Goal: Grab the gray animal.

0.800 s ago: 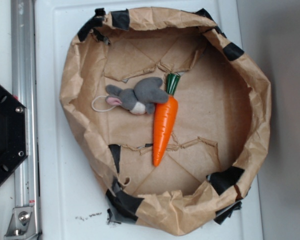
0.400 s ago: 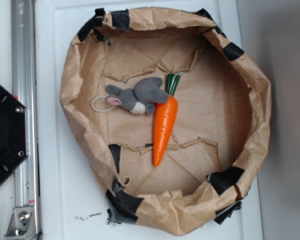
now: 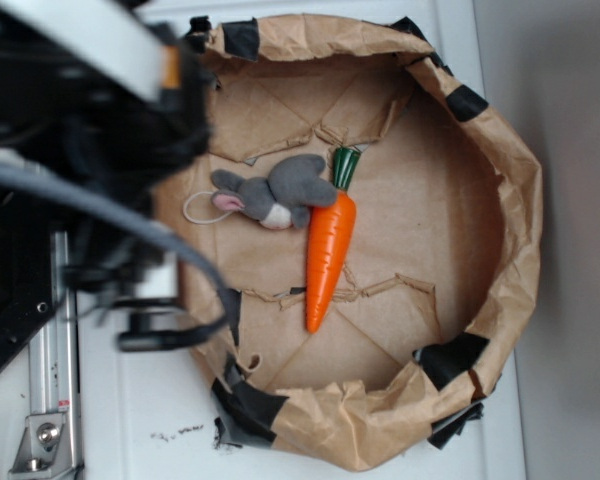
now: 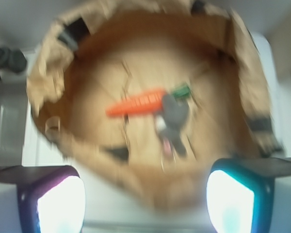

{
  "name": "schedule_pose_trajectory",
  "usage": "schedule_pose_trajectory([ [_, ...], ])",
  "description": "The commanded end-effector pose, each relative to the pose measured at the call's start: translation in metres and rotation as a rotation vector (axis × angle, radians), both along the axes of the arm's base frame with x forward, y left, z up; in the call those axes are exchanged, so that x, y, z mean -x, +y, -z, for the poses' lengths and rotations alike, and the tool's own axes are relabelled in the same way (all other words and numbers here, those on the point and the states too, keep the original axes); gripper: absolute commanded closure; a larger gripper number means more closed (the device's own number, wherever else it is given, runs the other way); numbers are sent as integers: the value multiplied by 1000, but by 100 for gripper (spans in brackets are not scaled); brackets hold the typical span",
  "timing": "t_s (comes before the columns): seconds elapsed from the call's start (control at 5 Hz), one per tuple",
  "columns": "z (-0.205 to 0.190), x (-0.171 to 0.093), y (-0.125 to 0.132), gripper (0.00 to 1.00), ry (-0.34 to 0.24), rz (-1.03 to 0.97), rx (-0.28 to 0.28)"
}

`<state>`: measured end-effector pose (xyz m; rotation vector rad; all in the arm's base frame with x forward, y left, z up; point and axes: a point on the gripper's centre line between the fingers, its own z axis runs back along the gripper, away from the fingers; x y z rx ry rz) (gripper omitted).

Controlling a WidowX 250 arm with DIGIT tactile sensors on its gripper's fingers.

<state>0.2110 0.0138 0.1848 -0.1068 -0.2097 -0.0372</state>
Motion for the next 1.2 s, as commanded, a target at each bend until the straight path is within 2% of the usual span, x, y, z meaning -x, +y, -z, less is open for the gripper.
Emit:
schedule_pose_trajectory([
  [0.0,92,-31,19,0,85,1,-61],
  [0.2,143,-38,4,0,155,43,-52],
  [0.4,171,-40,-8,0,202,93,-115],
  [0.6,166,-39,-12,100,193,89,-127],
  [1.0,88,-53,-21,100,88,79,-107],
])
